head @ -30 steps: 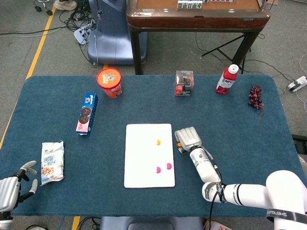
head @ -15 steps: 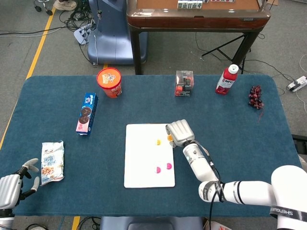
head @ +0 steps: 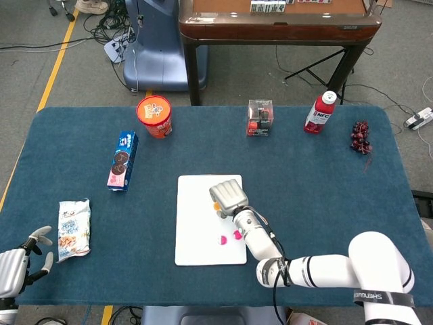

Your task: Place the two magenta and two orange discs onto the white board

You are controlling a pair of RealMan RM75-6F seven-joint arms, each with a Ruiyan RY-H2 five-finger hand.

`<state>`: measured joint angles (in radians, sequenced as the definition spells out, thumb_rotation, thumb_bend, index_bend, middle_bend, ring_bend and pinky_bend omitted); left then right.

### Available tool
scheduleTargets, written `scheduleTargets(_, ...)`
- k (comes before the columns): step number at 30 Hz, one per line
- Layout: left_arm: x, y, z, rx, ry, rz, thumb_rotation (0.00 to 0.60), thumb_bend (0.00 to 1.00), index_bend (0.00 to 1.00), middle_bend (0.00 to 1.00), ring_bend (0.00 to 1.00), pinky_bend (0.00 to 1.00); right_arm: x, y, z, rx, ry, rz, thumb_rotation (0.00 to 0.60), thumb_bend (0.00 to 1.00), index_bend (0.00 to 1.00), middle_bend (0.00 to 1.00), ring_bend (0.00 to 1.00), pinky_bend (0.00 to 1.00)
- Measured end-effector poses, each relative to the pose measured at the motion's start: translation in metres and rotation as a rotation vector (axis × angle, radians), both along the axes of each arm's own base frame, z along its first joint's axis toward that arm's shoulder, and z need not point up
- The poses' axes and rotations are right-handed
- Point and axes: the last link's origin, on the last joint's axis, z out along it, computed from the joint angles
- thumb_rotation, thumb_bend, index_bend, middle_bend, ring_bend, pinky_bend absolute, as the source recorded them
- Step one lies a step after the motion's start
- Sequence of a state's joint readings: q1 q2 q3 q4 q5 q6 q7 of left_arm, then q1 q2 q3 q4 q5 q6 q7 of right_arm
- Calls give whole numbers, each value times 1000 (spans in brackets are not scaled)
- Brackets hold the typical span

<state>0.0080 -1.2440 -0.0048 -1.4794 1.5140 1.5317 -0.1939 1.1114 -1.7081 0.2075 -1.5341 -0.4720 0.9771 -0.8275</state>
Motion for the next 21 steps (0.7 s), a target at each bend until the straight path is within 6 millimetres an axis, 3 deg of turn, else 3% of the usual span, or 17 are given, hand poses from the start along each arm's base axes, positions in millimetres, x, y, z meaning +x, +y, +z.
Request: scheduleTargets(21, -8, -7, 0, -1, -5, 28, 600, 472, 271, 426, 506, 662, 12, -9, -23, 21, 22, 0, 600, 268, 542, 1000, 1000, 1000)
